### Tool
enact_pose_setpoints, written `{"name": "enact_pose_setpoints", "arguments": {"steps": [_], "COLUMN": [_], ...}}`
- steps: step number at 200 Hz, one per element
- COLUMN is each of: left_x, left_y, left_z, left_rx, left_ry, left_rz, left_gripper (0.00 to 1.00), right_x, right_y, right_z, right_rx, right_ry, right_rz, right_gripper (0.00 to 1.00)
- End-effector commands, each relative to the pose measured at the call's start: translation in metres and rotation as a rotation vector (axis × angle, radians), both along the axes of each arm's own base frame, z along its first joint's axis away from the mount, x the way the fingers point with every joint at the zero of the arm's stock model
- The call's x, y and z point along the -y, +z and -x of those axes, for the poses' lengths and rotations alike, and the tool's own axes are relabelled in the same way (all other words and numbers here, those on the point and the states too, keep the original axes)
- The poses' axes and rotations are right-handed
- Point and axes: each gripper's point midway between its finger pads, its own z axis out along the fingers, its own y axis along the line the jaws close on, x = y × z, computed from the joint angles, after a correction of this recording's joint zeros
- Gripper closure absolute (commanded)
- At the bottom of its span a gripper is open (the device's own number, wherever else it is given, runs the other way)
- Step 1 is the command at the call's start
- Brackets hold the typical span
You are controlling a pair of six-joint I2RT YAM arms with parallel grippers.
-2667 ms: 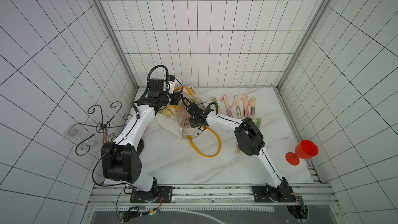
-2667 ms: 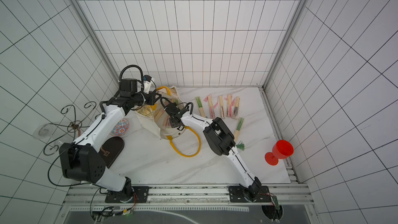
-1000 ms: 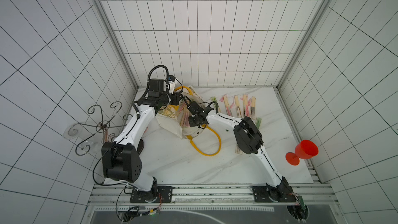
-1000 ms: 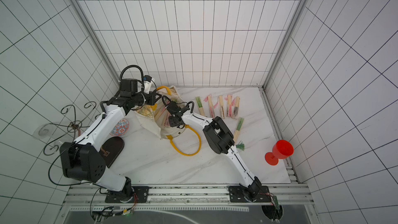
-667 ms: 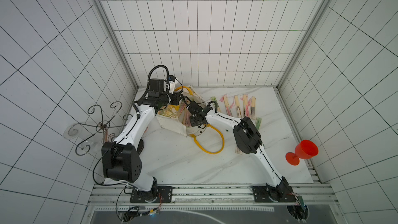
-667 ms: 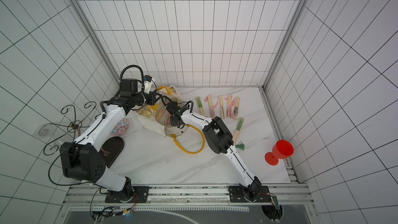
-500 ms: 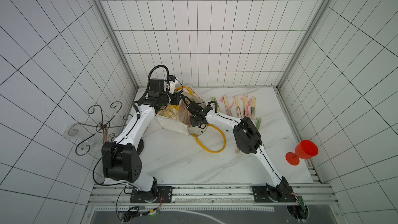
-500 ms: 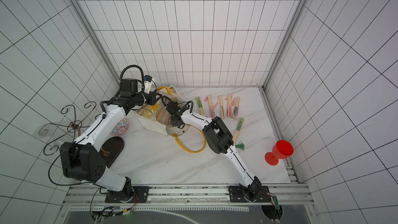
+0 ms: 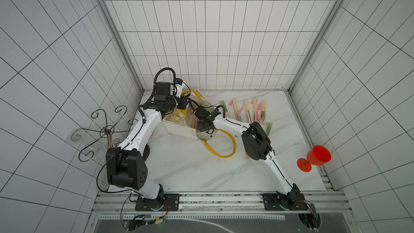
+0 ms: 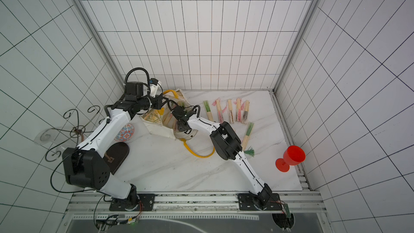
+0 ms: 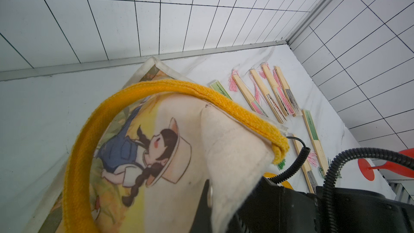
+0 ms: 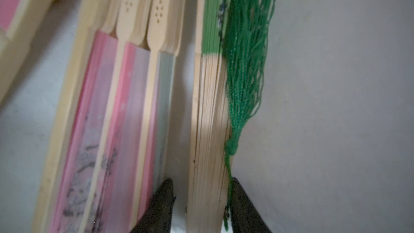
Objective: Take out the folding fans from the tote bags
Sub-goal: Pick up the folding fan from the canvas bag.
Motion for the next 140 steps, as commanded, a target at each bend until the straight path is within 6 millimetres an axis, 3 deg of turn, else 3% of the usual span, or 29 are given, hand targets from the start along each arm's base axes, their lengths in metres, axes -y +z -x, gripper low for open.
{"name": "enact_pose_setpoints", "arguments": {"steps": [1, 28, 59, 140], "left_x": [-0.001, -0.002, -0.002, -0.009], "left_y": [0.015, 0.014, 0.014, 0.012], "left_z": [-0.005, -0.005, -0.006, -0.009], "left_rx": [0.043, 0.043, 0.042, 0.036], "left_ry": [-0.002, 0.002, 0.006, 0.023], "left_rz": [0.008, 0.006, 0.004, 0.009], "left_gripper": [1.00, 1.00, 1.00, 1.00], "right_x": [0.035, 0.028, 0.017, 0.012], "right_y": [-0.067, -0.050, -0.018, 0.049], "right_z": [0.030, 0.024, 0.014, 0.008], "right_rx": [-0.168, -0.144, -0.100, -0.022], "right_ry": [0.006, 0.016, 0.026, 0.022], "right_rz": [0.179, 0.149, 0.105, 0.010], "right_gripper": [0.67, 0.79, 0.89, 0.99]}}
